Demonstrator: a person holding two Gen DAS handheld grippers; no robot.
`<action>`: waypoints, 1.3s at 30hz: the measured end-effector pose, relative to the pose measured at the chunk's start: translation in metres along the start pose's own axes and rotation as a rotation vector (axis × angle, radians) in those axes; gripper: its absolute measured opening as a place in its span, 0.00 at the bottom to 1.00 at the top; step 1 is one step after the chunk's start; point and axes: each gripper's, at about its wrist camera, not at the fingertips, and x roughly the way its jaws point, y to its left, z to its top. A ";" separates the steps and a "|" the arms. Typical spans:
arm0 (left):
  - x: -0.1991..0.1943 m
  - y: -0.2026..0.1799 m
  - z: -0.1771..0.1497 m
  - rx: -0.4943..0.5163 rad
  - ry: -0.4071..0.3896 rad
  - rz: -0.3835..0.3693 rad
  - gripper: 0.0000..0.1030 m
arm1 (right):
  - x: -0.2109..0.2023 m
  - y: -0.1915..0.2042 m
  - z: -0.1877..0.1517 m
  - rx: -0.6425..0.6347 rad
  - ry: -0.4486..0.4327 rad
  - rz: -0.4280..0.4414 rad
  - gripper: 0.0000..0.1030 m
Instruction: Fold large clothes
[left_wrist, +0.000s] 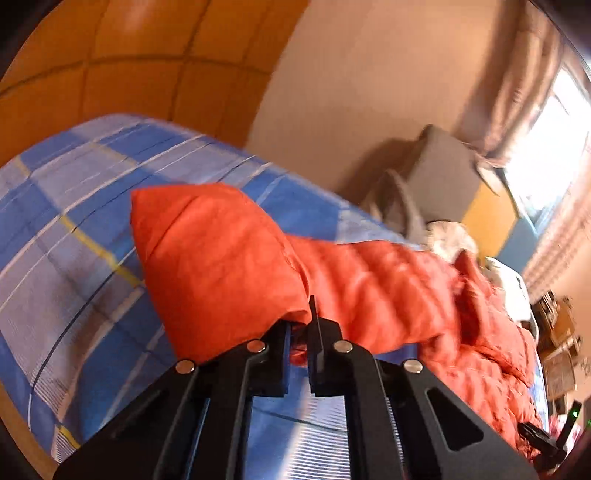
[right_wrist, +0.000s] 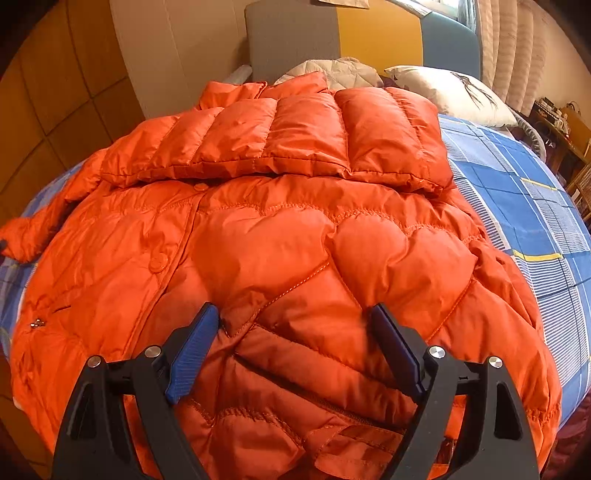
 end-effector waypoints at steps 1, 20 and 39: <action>-0.003 -0.012 0.001 0.024 -0.008 -0.023 0.06 | -0.001 -0.001 -0.001 0.004 -0.001 0.002 0.82; 0.018 -0.223 -0.081 0.485 0.194 -0.384 0.08 | -0.017 -0.029 -0.004 0.076 -0.013 0.035 0.82; 0.004 -0.198 -0.111 0.441 0.256 -0.441 0.46 | -0.026 -0.020 0.014 0.150 -0.033 0.214 0.82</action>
